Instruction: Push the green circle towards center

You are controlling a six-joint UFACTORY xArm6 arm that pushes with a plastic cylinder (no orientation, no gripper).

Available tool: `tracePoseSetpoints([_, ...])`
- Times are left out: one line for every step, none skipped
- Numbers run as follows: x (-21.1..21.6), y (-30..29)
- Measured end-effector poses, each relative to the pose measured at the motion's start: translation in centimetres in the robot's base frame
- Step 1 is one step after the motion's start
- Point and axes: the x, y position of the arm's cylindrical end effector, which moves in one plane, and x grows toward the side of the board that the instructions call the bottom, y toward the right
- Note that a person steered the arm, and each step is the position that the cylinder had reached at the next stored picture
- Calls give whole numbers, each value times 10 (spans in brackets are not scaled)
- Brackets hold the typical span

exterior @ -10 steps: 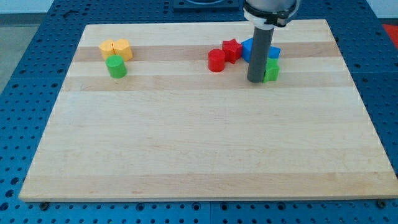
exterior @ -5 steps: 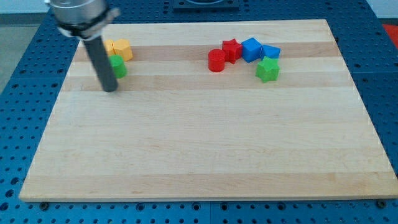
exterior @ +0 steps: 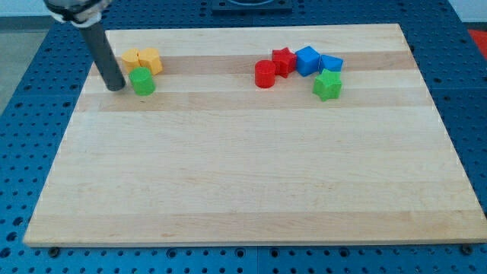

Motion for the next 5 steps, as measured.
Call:
tracePoseSetpoints([14, 39])
tracePoseSetpoints([14, 41])
tracePoseSetpoints([-1, 15])
tracePoseSetpoints([-23, 3])
tracePoseSetpoints([-29, 17])
